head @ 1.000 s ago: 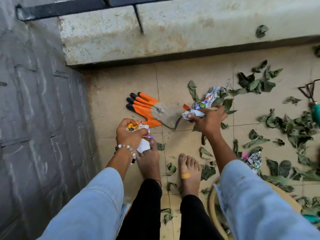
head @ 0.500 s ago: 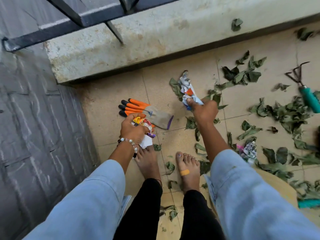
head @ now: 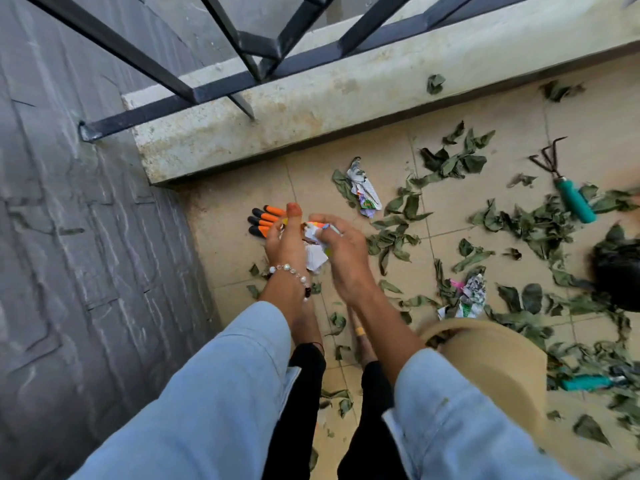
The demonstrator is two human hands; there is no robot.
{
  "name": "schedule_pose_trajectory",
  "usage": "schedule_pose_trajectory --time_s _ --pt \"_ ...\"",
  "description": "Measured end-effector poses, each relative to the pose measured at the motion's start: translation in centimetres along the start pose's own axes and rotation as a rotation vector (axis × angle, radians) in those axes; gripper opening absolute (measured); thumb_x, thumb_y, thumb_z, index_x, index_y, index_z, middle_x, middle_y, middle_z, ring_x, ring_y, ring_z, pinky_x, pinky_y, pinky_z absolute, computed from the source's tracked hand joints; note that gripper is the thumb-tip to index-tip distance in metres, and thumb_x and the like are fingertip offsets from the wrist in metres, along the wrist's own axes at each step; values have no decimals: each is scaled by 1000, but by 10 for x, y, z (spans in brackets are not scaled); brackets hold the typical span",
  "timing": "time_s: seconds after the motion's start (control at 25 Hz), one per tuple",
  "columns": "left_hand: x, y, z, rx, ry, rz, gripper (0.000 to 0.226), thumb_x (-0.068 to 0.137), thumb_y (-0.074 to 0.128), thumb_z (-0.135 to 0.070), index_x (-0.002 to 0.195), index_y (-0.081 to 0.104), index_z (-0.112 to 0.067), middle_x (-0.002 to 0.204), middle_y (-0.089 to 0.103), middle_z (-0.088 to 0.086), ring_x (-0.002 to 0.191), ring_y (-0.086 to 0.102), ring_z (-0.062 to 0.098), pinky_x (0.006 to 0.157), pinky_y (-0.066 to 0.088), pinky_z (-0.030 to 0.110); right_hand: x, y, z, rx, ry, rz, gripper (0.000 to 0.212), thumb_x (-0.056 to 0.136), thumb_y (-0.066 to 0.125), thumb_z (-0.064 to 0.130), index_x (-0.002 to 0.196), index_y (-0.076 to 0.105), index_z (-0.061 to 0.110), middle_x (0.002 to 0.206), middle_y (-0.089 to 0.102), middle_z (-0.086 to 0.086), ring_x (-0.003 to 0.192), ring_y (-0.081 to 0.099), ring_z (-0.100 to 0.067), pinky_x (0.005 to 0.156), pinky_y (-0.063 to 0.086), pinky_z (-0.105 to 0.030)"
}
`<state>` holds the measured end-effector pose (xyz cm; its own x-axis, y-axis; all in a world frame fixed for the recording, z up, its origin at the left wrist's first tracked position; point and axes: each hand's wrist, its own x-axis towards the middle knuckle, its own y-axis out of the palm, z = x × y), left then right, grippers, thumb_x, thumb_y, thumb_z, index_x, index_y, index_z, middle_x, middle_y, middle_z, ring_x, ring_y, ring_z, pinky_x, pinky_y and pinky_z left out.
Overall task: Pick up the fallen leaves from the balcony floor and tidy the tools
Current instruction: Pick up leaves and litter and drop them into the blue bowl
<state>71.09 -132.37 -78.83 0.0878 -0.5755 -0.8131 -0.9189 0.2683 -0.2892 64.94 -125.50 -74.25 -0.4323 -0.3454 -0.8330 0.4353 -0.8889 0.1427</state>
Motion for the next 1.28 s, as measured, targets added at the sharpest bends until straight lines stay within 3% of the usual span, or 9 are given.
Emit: schedule_pose_trajectory --time_s 0.12,0.24,0.28,0.4,0.6,0.8,0.96,1.16,1.28 --pt "-9 -7 2 -86 -193 106 103 54 40 -99 132 56 -34 136 56 -10 128 51 12 113 35 34 -74 18 22 201 -1 64 22 94 53 5 116 56 5 88 69 0 74 68 -7 62 53 -19" --pt "-130 -16 -90 -167 -244 415 43 73 59 -57 75 67 -15 76 69 2 72 67 18 78 53 21 -140 18 61 214 -95 103 38 92 58 4 127 43 7 100 63 -1 80 66 -1 65 52 -16" --pt "-167 -16 -111 -182 -266 532 37 76 55 -51 74 65 -15 73 67 4 66 66 18 69 54 21 -161 17 78 218 -105 84 44 88 61 0 127 42 8 102 63 -2 82 67 -2 67 53 -17" --pt "-258 -20 -166 -84 -291 682 55 94 24 -51 107 62 -13 98 69 11 86 65 25 76 51 30 -223 13 132 176 -216 27 53 79 73 -1 121 47 20 110 64 -3 100 66 -15 80 55 -25" --pt "-393 -12 -222 86 -163 775 84 88 16 -77 85 68 -11 94 70 13 83 69 26 79 57 32 -353 -8 235 296 -392 -95 58 90 64 9 141 37 14 142 45 -20 133 39 -39 112 30 -46" --pt "-502 40 -222 472 -45 1011 93 89 6 -73 71 75 -14 84 73 10 75 70 23 75 53 30 -393 -99 252 468 -512 -481 39 68 79 16 103 63 22 100 71 -6 93 68 -24 81 55 -36" --pt "-569 112 -200 695 -53 1125 100 89 4 -74 118 65 -1 110 70 19 97 68 31 89 53 34 -418 -182 284 615 -516 -568 47 68 83 16 110 63 22 106 70 -7 91 68 -22 82 57 -44" --pt "-659 204 -189 813 -13 1260 85 93 5 -68 110 66 -11 96 74 5 74 72 17 60 56 22 -427 -294 335 633 -562 -623 64 59 86 47 117 60 44 130 59 0 111 63 -28 84 54 -56" --pt "-697 247 -189 847 77 1273 79 95 7 -64 102 66 -13 80 74 0 60 70 9 48 52 16 -430 -341 368 665 -593 -636 60 67 85 34 121 59 37 126 61 -2 108 64 -27 79 56 -53"
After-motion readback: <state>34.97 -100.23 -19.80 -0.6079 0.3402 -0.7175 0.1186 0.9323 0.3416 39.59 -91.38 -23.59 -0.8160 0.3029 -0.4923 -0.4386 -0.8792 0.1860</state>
